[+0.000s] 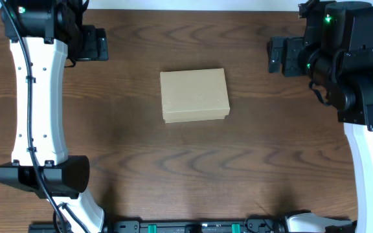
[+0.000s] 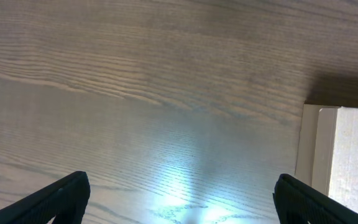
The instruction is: Pack container
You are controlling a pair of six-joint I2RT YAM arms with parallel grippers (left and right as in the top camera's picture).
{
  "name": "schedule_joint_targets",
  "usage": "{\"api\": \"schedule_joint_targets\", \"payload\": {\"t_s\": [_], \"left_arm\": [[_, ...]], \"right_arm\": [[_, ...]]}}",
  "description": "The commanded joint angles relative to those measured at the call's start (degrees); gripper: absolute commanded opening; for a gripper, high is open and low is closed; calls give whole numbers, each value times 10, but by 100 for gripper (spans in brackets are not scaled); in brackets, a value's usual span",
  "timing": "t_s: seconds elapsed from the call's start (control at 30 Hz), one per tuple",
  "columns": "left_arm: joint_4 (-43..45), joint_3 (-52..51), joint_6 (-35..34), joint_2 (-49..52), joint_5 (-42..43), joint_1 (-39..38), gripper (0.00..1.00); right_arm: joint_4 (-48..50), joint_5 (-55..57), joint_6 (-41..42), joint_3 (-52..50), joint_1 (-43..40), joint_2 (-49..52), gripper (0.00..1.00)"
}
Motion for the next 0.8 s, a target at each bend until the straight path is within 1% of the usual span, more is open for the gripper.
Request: {"api": "schedule_joint_targets", "payload": {"t_s": [0.0,0.77], "left_arm": [[-2,5,0,5,-10,4,95],[-2,5,0,5,-10,4,95]], "right_arm": [[-1,-4,1,5,-2,-7,99],[-14,-4,1,5,-2,-7,99]]}}
